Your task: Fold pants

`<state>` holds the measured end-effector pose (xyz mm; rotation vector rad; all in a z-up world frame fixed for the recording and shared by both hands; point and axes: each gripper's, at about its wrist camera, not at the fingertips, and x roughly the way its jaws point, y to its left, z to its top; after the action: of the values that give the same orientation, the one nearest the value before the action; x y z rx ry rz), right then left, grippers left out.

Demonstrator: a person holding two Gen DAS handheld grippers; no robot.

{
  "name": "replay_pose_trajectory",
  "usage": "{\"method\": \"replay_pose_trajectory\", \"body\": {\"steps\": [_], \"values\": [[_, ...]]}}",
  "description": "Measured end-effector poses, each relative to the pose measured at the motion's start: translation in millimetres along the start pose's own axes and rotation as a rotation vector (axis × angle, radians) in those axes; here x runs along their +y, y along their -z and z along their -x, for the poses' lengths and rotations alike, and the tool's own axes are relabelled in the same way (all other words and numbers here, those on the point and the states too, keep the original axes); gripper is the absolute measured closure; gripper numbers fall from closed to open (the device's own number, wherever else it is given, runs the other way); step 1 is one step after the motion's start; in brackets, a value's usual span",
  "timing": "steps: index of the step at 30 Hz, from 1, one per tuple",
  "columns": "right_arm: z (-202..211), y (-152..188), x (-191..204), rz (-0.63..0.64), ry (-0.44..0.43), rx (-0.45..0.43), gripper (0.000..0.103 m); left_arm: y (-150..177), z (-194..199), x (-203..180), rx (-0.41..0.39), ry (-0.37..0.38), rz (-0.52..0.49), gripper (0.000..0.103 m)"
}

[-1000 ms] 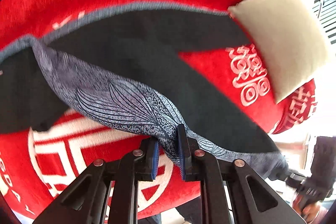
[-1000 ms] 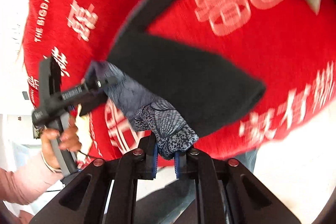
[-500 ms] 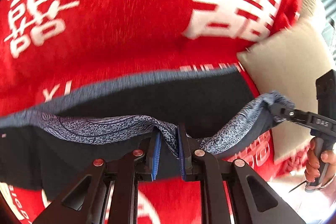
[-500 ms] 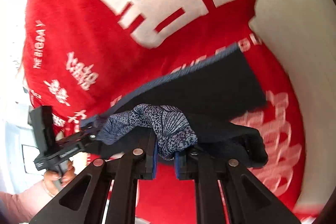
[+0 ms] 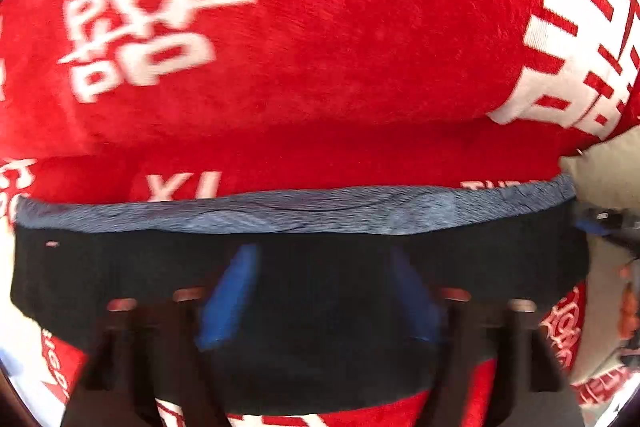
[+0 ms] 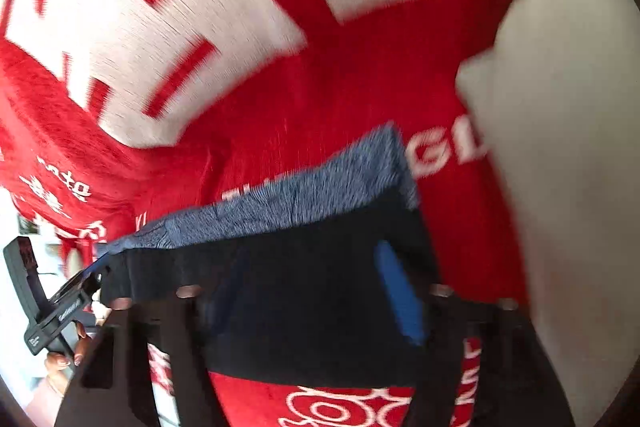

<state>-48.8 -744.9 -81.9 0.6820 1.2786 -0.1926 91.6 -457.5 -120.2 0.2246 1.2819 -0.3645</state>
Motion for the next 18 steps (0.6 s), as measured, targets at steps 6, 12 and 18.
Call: {"method": "replay_pose_trajectory", "body": {"steps": [6,12,18], "values": [[10.5,-3.8,15.0,0.146,0.190,-0.018,0.031,24.8,-13.7,-5.0,0.063,-0.050,-0.018,0.026],[-45.5,-27.8,5.1,0.159,0.281,0.099,0.082,31.5,-28.8,-14.0,0.086,-0.088,-0.024,0.025],[-48.1,-34.3,12.4,0.229,0.379,0.101,0.079,25.8,-27.2,-0.5,0.081,-0.130,-0.011,0.025]]}}
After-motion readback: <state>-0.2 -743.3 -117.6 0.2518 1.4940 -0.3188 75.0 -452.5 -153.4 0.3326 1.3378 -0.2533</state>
